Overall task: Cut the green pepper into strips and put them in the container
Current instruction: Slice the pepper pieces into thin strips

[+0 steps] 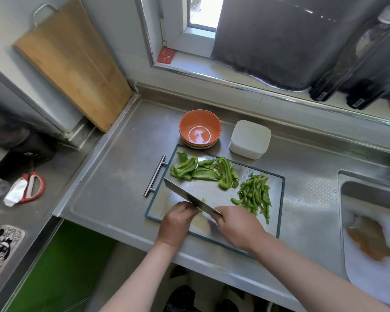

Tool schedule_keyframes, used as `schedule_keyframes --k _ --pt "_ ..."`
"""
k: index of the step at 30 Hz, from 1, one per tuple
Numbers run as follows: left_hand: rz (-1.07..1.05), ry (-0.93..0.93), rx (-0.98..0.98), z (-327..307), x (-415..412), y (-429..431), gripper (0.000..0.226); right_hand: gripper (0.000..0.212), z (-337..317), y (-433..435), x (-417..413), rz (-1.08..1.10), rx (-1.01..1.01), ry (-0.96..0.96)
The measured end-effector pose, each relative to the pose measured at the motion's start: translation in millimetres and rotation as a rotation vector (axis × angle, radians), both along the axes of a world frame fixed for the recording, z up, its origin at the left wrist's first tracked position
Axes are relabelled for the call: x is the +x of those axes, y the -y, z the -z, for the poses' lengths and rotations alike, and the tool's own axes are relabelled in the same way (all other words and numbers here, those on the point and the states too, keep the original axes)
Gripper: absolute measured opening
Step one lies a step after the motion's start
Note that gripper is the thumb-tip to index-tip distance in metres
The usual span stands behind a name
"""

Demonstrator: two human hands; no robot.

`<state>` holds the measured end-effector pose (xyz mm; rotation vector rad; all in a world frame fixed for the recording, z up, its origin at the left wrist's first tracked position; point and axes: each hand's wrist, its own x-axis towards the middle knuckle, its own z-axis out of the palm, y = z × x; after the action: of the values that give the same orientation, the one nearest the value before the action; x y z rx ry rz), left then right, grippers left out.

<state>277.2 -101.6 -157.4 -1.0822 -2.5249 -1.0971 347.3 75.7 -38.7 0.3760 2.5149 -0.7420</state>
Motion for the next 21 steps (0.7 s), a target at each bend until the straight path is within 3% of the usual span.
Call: schedule_keyframes --k 4,9,14,21 --pt "-0.008 -0.016 -0.004 0.7 -0.3 -0.1 0.008 0.037 -1.1 -6.4 16.4 -0.015 0.042 0.011" --pt "-0.001 -0.015 -0.001 -1.7 -1.0 -1.2 0.023 0.037 -0.1 -9.9 24.7 0.001 0.041 0.019" --pt "0.004 0.013 0.027 0.7 -1.8 -1.5 0.006 0.037 3.9 -3.7 8.9 0.026 -0.006 0.089" --pt "0.003 0.062 0.007 3.8 -2.2 -0.2 0.008 0.029 11.2 14.7 -24.3 0.069 0.003 0.083"
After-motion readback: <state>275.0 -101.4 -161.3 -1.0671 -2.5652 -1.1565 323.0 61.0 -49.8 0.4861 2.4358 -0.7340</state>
